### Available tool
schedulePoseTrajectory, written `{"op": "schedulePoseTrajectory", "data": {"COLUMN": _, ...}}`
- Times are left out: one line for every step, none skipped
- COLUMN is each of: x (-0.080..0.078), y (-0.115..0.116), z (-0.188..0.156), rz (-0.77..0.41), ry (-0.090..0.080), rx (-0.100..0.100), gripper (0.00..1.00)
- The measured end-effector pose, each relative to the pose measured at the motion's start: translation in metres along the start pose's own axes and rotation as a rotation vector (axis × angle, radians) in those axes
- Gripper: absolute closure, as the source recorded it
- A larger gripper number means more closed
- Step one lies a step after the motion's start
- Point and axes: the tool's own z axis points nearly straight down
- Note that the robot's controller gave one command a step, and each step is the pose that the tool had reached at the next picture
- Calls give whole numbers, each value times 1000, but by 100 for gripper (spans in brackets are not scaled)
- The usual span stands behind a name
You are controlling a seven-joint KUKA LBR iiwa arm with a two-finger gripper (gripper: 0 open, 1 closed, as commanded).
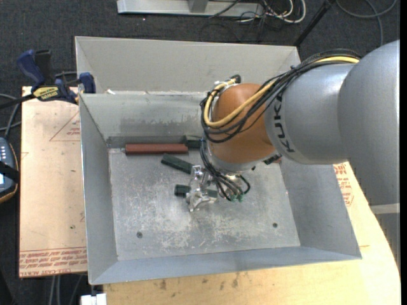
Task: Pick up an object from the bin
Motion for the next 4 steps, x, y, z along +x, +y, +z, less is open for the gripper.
{"op": "schedulePoseTrajectory", "data": {"x": 0, "y": 0, "z": 0, "rz": 0, "ry": 0, "rx": 0, "gripper": 0}}
{"op": "schedulePoseTrajectory", "data": {"x": 0, "y": 0, "z": 0, "rz": 0, "ry": 0, "rx": 0, "gripper": 0}}
{"op": "schedulePoseTrajectory", "data": {"x": -46, "y": -52, "z": 14, "rz": -55, "ry": -20, "rx": 0, "gripper": 100}}
{"op": "schedulePoseTrajectory", "data": {"x": -46, "y": -52, "z": 14, "rz": -55, "ry": -20, "rx": 0, "gripper": 100}}
